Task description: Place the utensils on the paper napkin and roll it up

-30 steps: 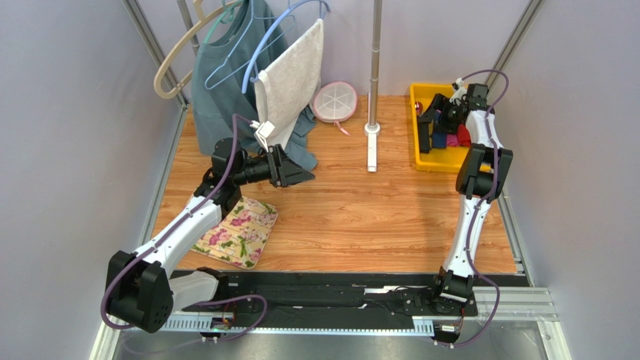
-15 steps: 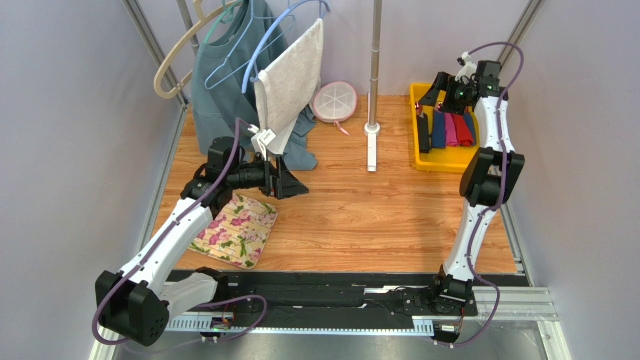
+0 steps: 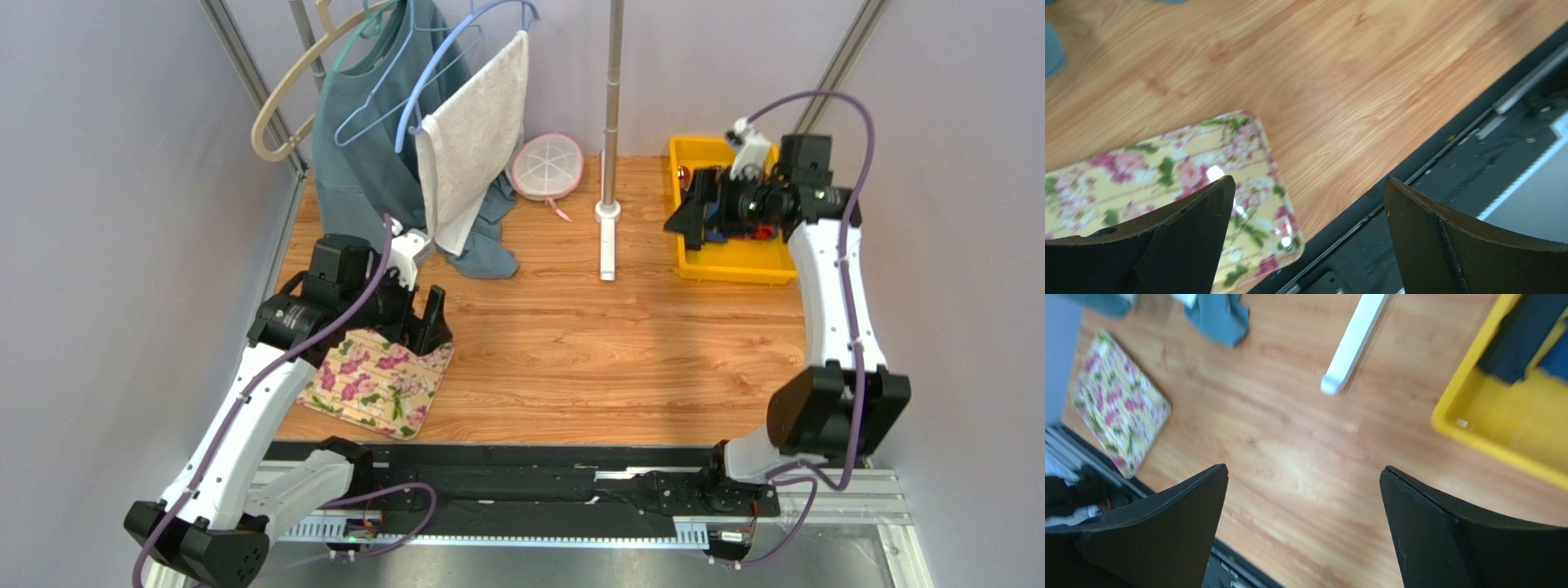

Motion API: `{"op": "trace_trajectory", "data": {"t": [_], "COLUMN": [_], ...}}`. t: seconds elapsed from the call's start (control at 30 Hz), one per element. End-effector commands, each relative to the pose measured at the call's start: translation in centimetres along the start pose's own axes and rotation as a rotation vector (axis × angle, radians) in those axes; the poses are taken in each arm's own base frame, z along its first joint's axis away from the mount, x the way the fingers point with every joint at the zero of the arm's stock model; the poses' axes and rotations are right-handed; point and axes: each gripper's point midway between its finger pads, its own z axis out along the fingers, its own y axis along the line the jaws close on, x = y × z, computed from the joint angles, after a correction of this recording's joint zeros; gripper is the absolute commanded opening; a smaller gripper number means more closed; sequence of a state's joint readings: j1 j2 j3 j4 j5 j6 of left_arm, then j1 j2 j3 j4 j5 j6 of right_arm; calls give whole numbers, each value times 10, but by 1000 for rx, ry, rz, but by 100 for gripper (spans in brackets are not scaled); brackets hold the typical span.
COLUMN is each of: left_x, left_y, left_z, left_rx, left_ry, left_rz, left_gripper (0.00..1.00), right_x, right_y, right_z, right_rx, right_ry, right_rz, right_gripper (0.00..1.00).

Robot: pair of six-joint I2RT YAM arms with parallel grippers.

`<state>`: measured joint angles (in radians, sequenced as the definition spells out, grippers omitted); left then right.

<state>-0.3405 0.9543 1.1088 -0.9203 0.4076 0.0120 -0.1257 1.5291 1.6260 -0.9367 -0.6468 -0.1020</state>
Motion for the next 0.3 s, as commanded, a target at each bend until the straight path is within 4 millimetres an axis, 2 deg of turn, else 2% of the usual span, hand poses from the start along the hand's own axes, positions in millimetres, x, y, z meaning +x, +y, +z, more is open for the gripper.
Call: {"op": "trace_trajectory", "data": {"t": [0.0,0.07,0.1,0.13,0.2,0.27], "left_x": [20,16,16,17,18,15], "left_y": [41,50,56,59,64,67], "left_z": [-15,-16,-18,-17,-19,-24], "left_rx": [-235,-282,-317,-331,-364,-389], "left_ry": [76,55,53,56,60,34], "left_rz": [80,89,90,92,84,87], "left_gripper": [99,99,99,99,99,99], "right_x": [83,103,112,130,142,145], "right_y": [33,37,51,46,61,64], "right_z": [2,6,5,9,13,10], "right_rx": [3,35,25,54,52,86], "right_ry": [171,194,196,236,257,248], "right_rz": [-127,-175,-216,-224,-286,-334], "right_gripper": [100,100,100,100,100,100]}}
